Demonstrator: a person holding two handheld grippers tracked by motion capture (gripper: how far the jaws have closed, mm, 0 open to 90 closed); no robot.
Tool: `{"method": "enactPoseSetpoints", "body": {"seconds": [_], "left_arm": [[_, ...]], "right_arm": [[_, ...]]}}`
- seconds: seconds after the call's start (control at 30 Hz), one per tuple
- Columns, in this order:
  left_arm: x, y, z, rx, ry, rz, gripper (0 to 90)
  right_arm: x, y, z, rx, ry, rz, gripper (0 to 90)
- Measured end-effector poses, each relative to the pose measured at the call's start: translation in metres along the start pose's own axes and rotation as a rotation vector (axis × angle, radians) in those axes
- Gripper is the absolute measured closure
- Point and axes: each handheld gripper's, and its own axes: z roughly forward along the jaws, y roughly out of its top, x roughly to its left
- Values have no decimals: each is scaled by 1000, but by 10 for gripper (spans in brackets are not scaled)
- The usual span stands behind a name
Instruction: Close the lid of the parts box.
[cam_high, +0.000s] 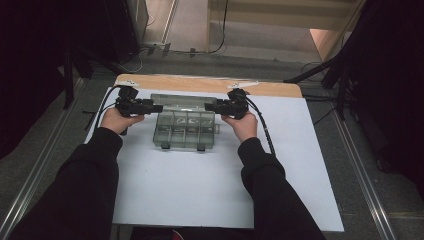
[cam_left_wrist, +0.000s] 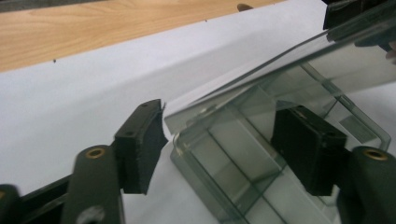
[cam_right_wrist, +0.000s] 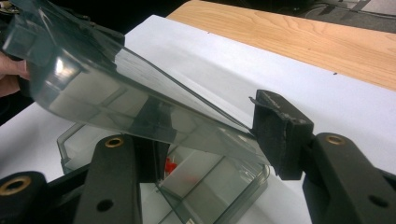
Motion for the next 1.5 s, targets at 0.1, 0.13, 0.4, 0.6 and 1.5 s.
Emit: {"method": "enactPoseSetpoints", "body": {"seconds": [0.1,0.13,0.4,0.6,1.5], "left_arm": [[0,-3,-5,1,0,4,398],[0,-3,-7,6,4,11,410],[3,-2,-21,45,4,-37,802],[-4,13,-28,16,23,-15,881],[-29,25,-26,-31,-38,71,878]], "right_arm": [[0,0,-1,-2,6,-3,480],[1,0,-1,-2,5,-3,479],[2,-2,-2,-1,11,-7,459],[3,-4,-5,-2,10,-20,427],[0,-25,-34,55,-23,-23,496]]}}
